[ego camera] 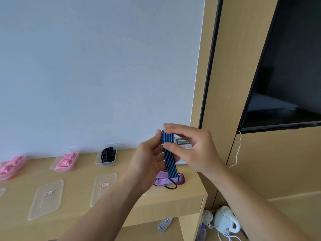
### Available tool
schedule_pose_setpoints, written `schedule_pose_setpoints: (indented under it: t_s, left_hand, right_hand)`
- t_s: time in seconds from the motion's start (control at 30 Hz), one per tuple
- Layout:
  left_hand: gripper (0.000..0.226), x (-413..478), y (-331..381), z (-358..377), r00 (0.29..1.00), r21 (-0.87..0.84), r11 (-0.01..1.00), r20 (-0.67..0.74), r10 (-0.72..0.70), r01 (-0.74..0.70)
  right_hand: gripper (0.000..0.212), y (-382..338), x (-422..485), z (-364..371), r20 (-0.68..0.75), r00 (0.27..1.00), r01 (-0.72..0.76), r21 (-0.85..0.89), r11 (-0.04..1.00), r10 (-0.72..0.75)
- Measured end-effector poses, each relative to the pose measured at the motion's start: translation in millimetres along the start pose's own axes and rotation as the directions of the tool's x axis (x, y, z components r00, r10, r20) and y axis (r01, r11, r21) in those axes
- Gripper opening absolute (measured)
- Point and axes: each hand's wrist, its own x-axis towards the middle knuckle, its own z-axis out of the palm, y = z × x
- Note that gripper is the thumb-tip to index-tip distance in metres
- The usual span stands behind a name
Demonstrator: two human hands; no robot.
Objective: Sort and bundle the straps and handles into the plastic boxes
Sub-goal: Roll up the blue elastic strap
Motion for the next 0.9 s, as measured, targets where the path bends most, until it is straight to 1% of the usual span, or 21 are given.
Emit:
schedule_pose_setpoints:
  t_s: [0.07, 0.1, 0.13, 0.2, 0.27, 0.3, 0.37, 0.5, 0.57, 0.6, 0.63, 0.67, 0.7, 0.73, 0.77, 0.8, 0.83, 0.87, 0.9]
  left_hand:
    - [0.033, 1.2, 0.7, -3.3, 1.000, 0.004, 1.000, 0.028, -0.001, 0.001]
    - [0.031, 1.9, 1.4, -4.9, 0.999, 0.010, 1.000, 0.038, -0.007, 0.007]
    - [0.030, 2.3, 2.3, -6.0, 0.999, 0.021, 1.000, 0.048, -0.011, 0.010]
    - [0.033, 2.3, 4.4, -7.5, 0.997, 0.056, 0.998, 0.073, -0.009, 0.005]
    - [0.037, 2.1, 6.0, -7.8, 0.992, 0.120, 0.993, 0.123, 0.001, -0.016]
    - [0.039, 1.9, 6.4, -8.0, 0.989, 0.154, 0.988, 0.151, 0.002, -0.025]
    - [0.043, 3.0, 7.3, -9.1, 0.986, 0.190, 0.981, 0.166, -0.006, -0.026]
    - [0.033, 6.1, 8.8, -13.4, 0.990, 0.201, 0.978, 0.138, 0.024, -0.052]
    - [0.031, 8.0, 7.2, -14.8, 0.993, 0.185, 0.980, 0.105, 0.051, -0.070]
    - [0.030, 9.2, 6.3, -15.3, 0.995, 0.158, 0.984, 0.069, 0.068, -0.079]
    - [0.030, 10.4, 5.7, -16.3, 0.996, 0.122, 0.989, 0.025, 0.082, -0.085]
    - [0.030, 11.6, 5.1, -17.5, 0.996, 0.088, 0.992, -0.016, 0.090, -0.088]
    - [0.031, 12.4, 4.8, -18.9, 0.994, 0.064, 0.994, -0.048, 0.094, -0.091]
    - [0.032, 13.0, 4.6, -20.6, 0.993, 0.050, 0.994, -0.071, 0.099, -0.096]
    - [0.032, 13.5, 4.5, -22.6, 0.990, 0.038, 0.994, -0.089, 0.105, -0.102]
    - [0.033, 13.9, 4.4, -25.1, 0.989, 0.025, 0.994, -0.099, 0.112, -0.110]
    - [0.032, 14.1, 4.1, -28.1, 0.988, 0.008, 0.994, -0.105, 0.114, -0.113]
    - [0.030, 14.5, 3.6, -30.9, 0.989, -0.011, 0.994, -0.105, 0.108, -0.110]
    - [0.027, 14.5, 2.6, -33.9, 0.990, -0.024, 0.995, -0.100, 0.097, -0.099]
  right_hand:
    - [0.023, -0.1, -0.7, -2.4, 0.006, 0.999, -0.044, 0.086, 0.995, 0.044]
    - [0.024, -0.5, 0.2, -4.7, 0.014, 0.997, -0.078, 0.121, 0.990, 0.077]
    - [0.028, -0.9, 1.7, -7.5, 0.040, 0.992, -0.120, 0.138, 0.983, 0.116]
    - [0.052, -0.2, 5.0, -14.7, 0.163, 0.962, -0.235, 0.083, 0.969, 0.219]
    - [0.077, 0.9, 6.8, -20.0, 0.322, 0.888, -0.347, 0.000, 0.938, 0.329]
    - [0.084, 2.6, 6.5, -21.0, 0.368, 0.860, -0.377, -0.008, 0.926, 0.353]
    - [0.090, 5.6, 5.2, -22.0, 0.371, 0.855, -0.392, 0.004, 0.920, 0.362]
    - [0.093, 9.0, 1.8, -19.3, 0.329, 0.886, -0.339, -0.019, 0.941, 0.326]
    - [0.097, 12.0, -2.3, -12.7, 0.302, 0.892, -0.349, -0.017, 0.937, 0.337]
    - [0.103, 14.4, -5.5, -8.4, 0.280, 0.884, -0.383, -0.028, 0.923, 0.375]
    - [0.110, 17.5, -9.2, -4.4, 0.270, 0.861, -0.433, -0.055, 0.900, 0.431]
    - [0.115, 20.4, -12.6, -0.9, 0.283, 0.820, -0.491, -0.095, 0.866, 0.497]
    - [0.114, 24.4, -15.9, 2.4, 0.323, 0.766, -0.546, -0.132, 0.827, 0.556]
    - [0.104, 27.8, -19.3, 5.4, 0.380, 0.707, -0.591, -0.144, 0.794, 0.596]
    - [0.086, 31.4, -22.2, 8.3, 0.431, 0.664, -0.620, -0.141, 0.772, 0.611]
    - [0.066, 34.5, -24.1, 11.2, 0.458, 0.642, -0.630, -0.142, 0.764, 0.615]
    - [0.048, 38.0, -24.6, 13.8, 0.451, 0.646, -0.619, -0.162, 0.768, 0.616]
    - [0.034, 41.9, -24.0, 16.4, 0.411, 0.671, -0.595, -0.198, 0.779, 0.617]
    - [0.026, 45.5, -23.2, 19.1, 0.354, 0.703, -0.569, -0.240, 0.787, 0.617]
